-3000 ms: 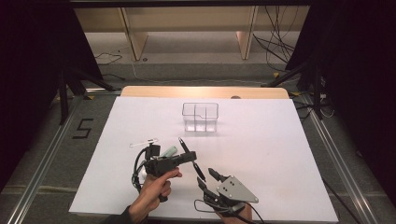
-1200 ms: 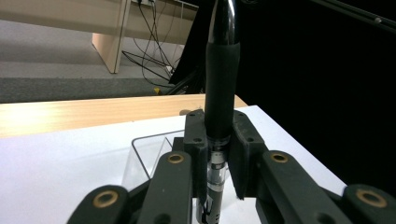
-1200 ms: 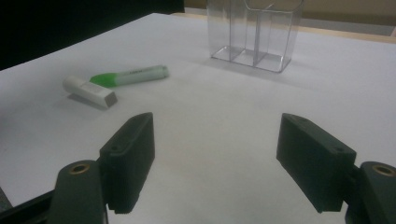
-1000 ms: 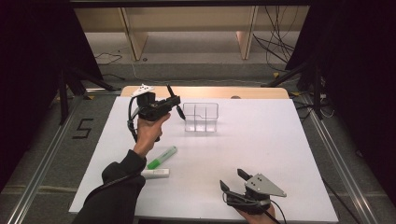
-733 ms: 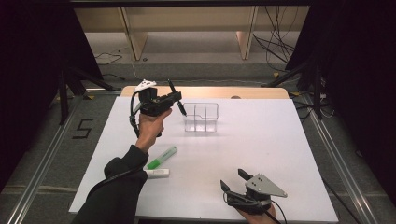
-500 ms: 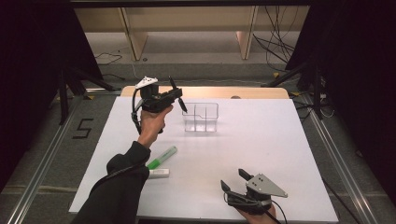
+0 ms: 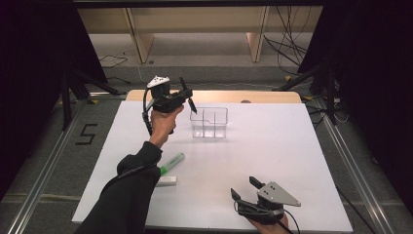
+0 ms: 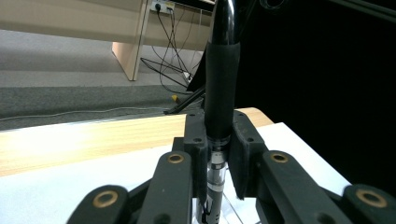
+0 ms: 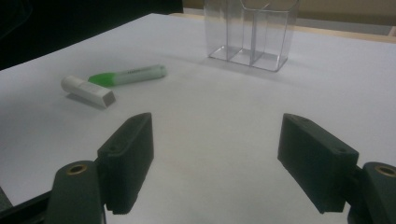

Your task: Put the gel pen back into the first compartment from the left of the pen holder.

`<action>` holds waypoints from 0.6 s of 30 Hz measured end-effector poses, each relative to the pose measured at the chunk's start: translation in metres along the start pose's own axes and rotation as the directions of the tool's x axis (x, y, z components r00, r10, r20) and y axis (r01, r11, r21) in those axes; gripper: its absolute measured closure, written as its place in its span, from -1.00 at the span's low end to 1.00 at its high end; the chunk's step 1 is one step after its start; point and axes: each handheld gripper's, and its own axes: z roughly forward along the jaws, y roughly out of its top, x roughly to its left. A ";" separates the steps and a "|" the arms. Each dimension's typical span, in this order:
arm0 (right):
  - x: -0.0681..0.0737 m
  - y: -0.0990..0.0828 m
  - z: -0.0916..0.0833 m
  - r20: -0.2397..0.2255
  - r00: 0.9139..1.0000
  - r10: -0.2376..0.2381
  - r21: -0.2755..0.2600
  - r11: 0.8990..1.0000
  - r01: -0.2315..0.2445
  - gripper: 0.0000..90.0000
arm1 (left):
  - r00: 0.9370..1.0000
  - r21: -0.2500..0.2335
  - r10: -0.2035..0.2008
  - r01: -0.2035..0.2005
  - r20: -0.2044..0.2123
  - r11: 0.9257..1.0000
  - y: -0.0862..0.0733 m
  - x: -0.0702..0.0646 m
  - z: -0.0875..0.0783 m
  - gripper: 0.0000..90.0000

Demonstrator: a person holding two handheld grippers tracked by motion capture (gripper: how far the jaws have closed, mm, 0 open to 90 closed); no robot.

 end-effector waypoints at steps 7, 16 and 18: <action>0.000 0.000 0.000 -0.004 1.000 0.001 0.001 1.000 -0.001 -0.39 | 1.000 0.021 -0.002 0.002 -0.016 1.000 -0.006 0.004 0.007 0.75; 0.001 0.000 0.000 -0.009 1.000 0.005 0.003 1.000 -0.005 -0.39 | 0.999 0.041 0.023 -0.022 -0.025 0.999 -0.012 0.005 0.017 0.75; 0.000 0.000 0.000 -0.011 1.000 0.004 0.002 1.000 -0.004 -0.39 | 0.999 0.048 0.027 -0.026 -0.027 0.999 -0.014 0.005 0.019 0.75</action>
